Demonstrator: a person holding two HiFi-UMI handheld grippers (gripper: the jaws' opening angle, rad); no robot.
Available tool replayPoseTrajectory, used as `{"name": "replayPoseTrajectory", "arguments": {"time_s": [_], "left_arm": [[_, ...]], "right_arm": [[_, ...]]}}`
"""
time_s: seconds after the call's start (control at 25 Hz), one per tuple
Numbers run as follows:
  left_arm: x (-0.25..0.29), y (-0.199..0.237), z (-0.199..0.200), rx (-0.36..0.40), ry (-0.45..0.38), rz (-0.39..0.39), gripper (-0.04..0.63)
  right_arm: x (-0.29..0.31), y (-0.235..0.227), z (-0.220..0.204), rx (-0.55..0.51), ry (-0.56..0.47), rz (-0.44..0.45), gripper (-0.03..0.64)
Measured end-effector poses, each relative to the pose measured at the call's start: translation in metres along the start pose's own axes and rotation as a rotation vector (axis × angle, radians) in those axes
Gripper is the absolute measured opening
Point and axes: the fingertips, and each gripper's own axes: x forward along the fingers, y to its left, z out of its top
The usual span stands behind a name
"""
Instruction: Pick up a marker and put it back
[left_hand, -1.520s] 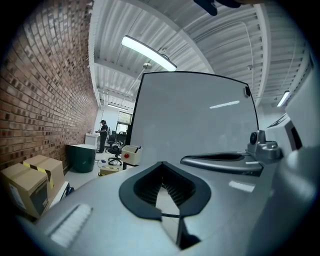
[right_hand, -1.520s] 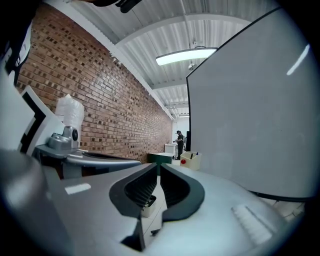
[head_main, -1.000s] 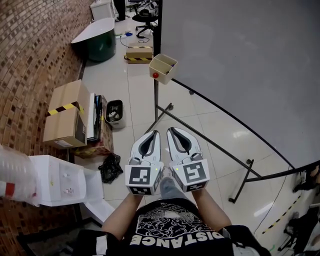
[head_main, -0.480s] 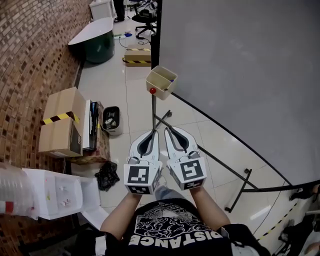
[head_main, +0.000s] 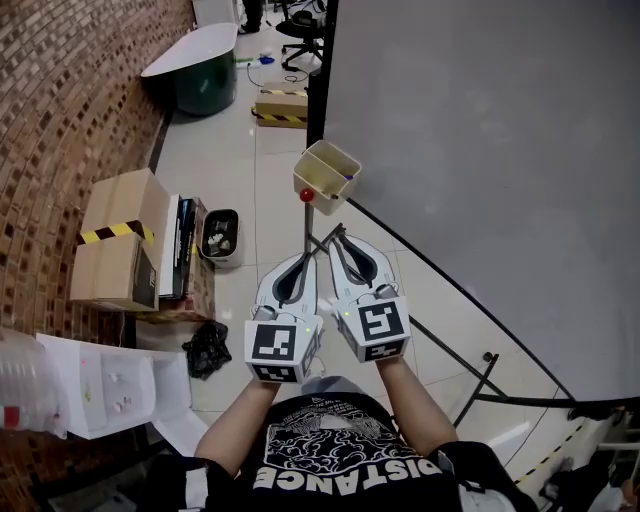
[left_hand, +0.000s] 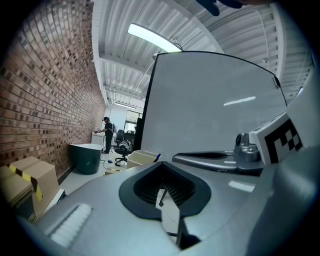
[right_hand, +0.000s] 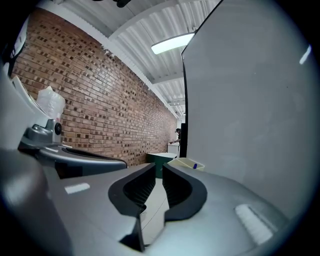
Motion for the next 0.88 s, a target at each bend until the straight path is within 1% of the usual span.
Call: {"name": "replayPoseTrajectory", "arguments": {"time_s": [0.16,0.32,0.4,0.52,0.88], "left_arm": [[0.013,0.004,0.003,0.002,-0.003,0.01,0.006],[0.022,0.006,0.006,0.004,-0.007,0.014,0.006],[0.027,0.007,0.006,0.007,-0.011,0.014,0.006],[0.032,0.012,0.006,0.013,-0.012,0.024,0.006],[0.041,0.024,0.008,0.019,-0.013,0.057,0.006]], "right_arm": [[0.017,-0.013,-0.003,-0.012,-0.001,0.006,0.023],[0.037,-0.027,-0.007,-0.042,0.008,0.005,0.056],[0.049,-0.035,-0.009,-0.061,0.013,0.002,0.057],[0.065,-0.045,-0.015,-0.062,0.034,0.002,0.059],[0.098,-0.054,-0.032,-0.054,0.073,0.021,0.063]]}}
